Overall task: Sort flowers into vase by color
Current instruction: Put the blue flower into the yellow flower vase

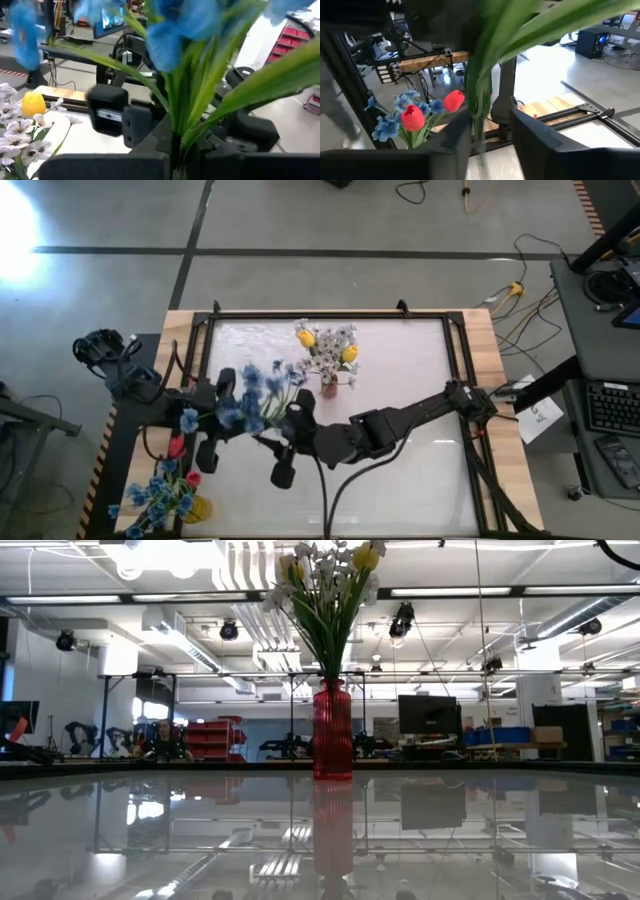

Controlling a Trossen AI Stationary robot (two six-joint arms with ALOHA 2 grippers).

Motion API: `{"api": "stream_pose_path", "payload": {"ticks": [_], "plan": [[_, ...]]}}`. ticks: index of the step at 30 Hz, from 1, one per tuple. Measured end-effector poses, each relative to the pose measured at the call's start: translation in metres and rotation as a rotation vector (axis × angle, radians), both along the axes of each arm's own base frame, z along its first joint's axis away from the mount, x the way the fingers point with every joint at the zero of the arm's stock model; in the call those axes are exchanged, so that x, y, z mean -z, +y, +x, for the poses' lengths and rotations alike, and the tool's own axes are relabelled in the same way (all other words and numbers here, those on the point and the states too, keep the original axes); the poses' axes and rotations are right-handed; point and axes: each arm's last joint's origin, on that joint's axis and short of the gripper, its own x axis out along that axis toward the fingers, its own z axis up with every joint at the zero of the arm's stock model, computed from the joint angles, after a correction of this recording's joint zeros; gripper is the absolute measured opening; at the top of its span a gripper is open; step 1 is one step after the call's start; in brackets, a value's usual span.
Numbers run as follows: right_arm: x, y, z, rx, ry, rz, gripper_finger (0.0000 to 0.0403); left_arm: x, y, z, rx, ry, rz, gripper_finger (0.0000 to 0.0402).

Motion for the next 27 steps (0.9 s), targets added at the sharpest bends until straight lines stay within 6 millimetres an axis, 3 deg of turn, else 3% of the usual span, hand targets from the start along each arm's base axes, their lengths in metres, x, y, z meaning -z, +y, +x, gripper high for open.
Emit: {"api": "stream_pose_path", "payload": {"ticks": [6,11,19,27], "plan": [[0.0,0.0,0.0,0.005,0.004,-0.018,0.0028,0.0,0.0,0.0,-0.002,0.002,-0.002,0.0],[0.004,-0.001,-0.004,-0.001,0.071,-0.011,0.0015,0.006,0.005,-0.006,0.02,0.074,0.02,0.0012],[0.018,-0.012,-0.015,-0.086,0.3,0.092,0.0014,0.031,0.007,0.0,0.071,0.313,0.003,0.013],[0.031,-0.014,-0.018,-0.076,0.417,0.129,0.0013,0.052,0.005,0.031,0.073,0.43,-0.005,0.023]]}}
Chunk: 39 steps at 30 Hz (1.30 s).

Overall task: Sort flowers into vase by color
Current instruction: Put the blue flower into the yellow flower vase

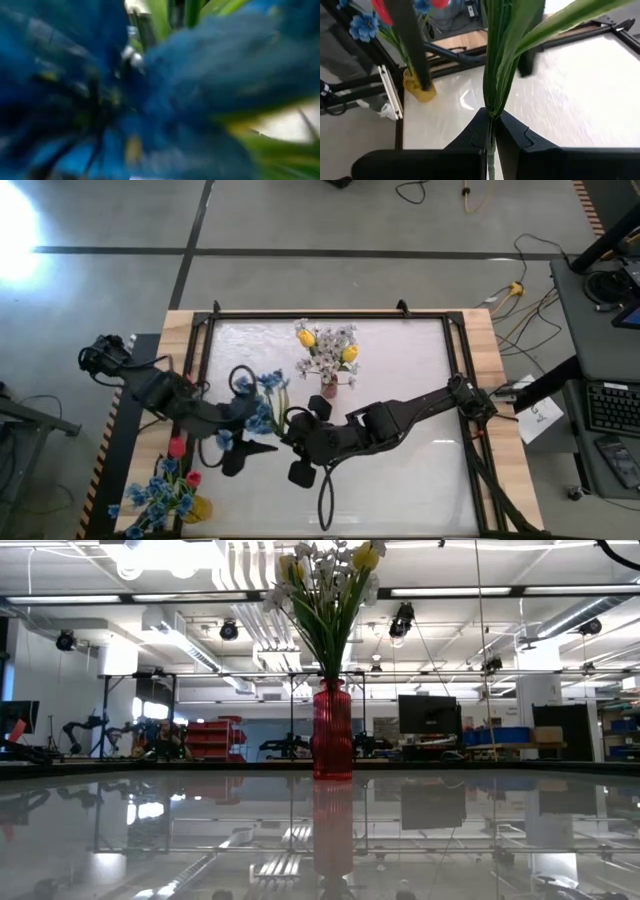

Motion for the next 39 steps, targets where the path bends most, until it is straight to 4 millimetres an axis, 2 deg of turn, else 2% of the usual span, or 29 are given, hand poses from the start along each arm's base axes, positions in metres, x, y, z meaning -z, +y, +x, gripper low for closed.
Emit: {"api": "stream_pose_path", "payload": {"ticks": [5,12,16,20,23,24,28,32,35,39], "plan": [[0.003,0.004,-0.003,-0.01,0.034,-0.001,0.0013,0.003,0.006,0.007,0.002,0.018,0.017,0.0231],[0.005,0.01,-0.006,-0.051,0.065,0.026,0.0013,-0.002,0.012,0.012,0.065,-0.015,-0.005,0.0198],[0.006,0.009,-0.006,-0.018,0.061,0.031,0.0013,-0.001,0.008,0.018,0.125,-0.044,0.005,0.0166],[0.006,0.008,-0.006,0.01,0.055,0.013,0.0018,0.004,0.005,0.024,0.139,-0.028,0.044,0.0104],[0.006,0.01,-0.006,0.006,0.052,0.015,0.0047,0.006,0.004,0.026,0.147,-0.022,0.059,0.003],[0.006,0.01,-0.007,0.004,0.051,0.014,0.0062,0.006,0.004,0.025,0.148,-0.025,0.061,0.0016],[0.004,0.017,-0.01,-0.004,0.042,0.014,0.0134,0.002,0.008,0.018,0.16,-0.021,0.073,0.001],[-0.005,0.03,-0.021,-0.024,0.016,0.028,0.0198,-0.004,0.009,-0.003,0.24,0.001,0.071,0.0002],[-0.015,0.039,-0.033,0.033,-0.032,-0.022,0.023,-0.01,-0.003,-0.022,0.351,-0.026,0.074,0.0001],[-0.018,0.047,-0.042,0.158,-0.09,-0.081,0.0255,-0.009,-0.026,-0.046,0.515,-0.021,0.103,0.0001]]}}
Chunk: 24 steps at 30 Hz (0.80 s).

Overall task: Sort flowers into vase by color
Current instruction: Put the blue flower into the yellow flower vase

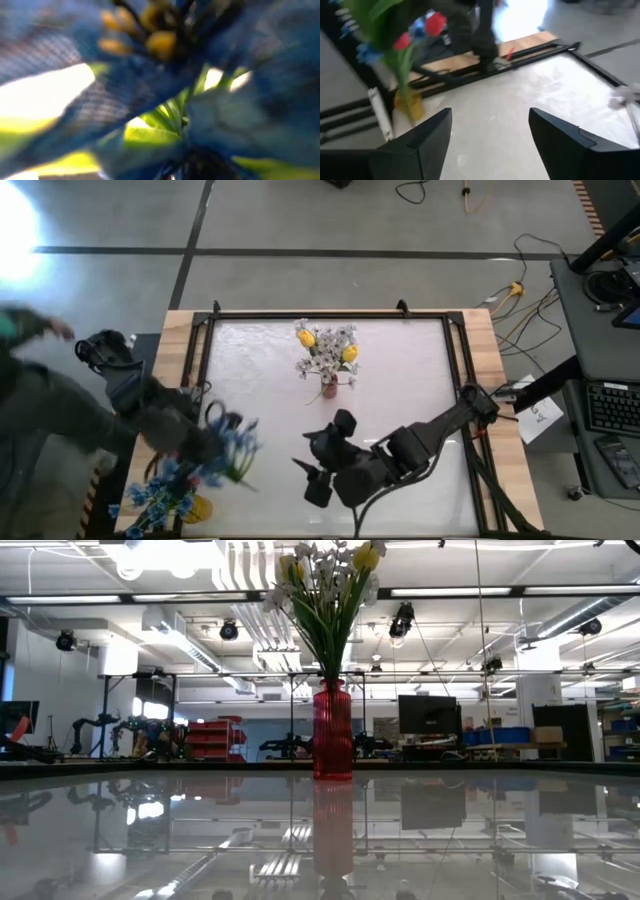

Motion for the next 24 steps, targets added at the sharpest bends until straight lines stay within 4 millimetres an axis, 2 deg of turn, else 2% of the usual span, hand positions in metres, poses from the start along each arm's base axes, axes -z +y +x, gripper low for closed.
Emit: {"api": "stream_pose_path", "payload": {"ticks": [5,10,12,17,20,24], "plan": [[-0.002,0.001,-0.002,0.081,-0.047,0.045,0.0267,0.005,-0.012,-0.027,0.128,0.049,0.049,0.0],[-0.001,0.001,-0.002,0.122,-0.074,0.126,0.0261,-0.012,-0.023,-0.052,0.366,0.024,-0.126,0.0],[-0.002,0.0,-0.002,0.145,-0.089,0.144,0.0257,-0.012,-0.027,-0.063,0.427,0.034,-0.122,0.0],[-0.002,0.0,-0.002,0.186,-0.119,0.225,0.0249,-0.001,-0.017,-0.085,0.348,0.047,0.097,0.0],[-0.002,0.0,-0.002,0.206,-0.134,0.263,0.0247,-0.002,-0.016,-0.088,0.342,0.034,0.088,0.0],[-0.001,0.0,-0.002,0.234,-0.152,0.277,0.0246,0.007,-0.02,-0.094,0.417,0.13,0.052,0.0]]}}
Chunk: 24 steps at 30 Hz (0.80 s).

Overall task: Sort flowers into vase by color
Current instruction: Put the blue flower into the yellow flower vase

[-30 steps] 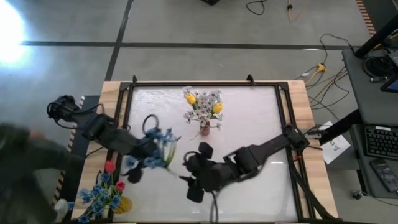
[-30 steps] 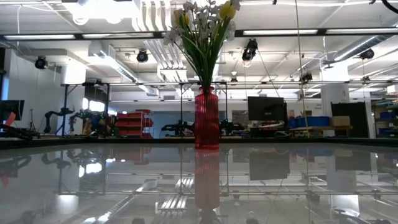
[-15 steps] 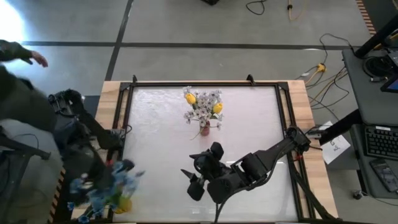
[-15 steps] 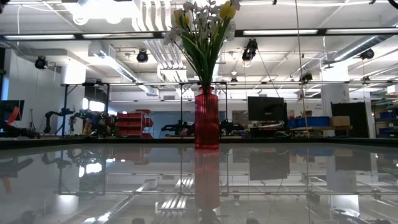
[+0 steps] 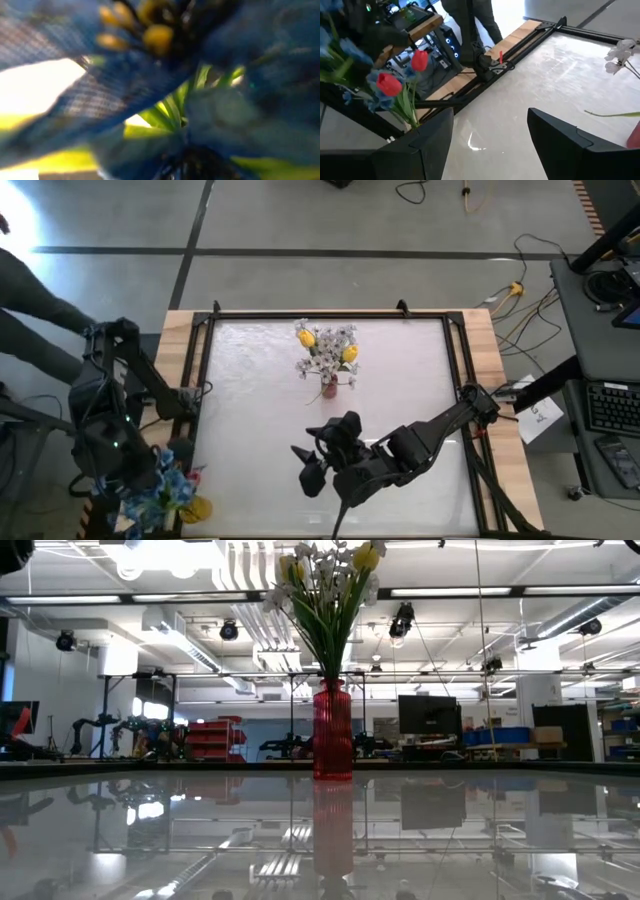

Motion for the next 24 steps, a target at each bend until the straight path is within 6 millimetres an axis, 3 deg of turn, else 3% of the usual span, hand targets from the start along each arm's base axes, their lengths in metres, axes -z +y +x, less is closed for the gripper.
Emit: {"api": "stream_pose_path", "payload": {"ticks": [8,14,24], "plan": [[0.0,-0.001,0.0,0.019,-0.005,-0.014,0.0247,0.039,-0.014,-0.005,0.021,0.057,0.017,0.0],[0.0,-0.001,0.0,0.017,-0.002,-0.024,0.0247,0.063,-0.011,-0.004,-0.03,0.065,0.077,0.0],[0.001,0.0,0.001,0.015,0.001,-0.026,0.0246,0.082,-0.014,-0.003,-0.034,0.082,0.155,0.0]]}}
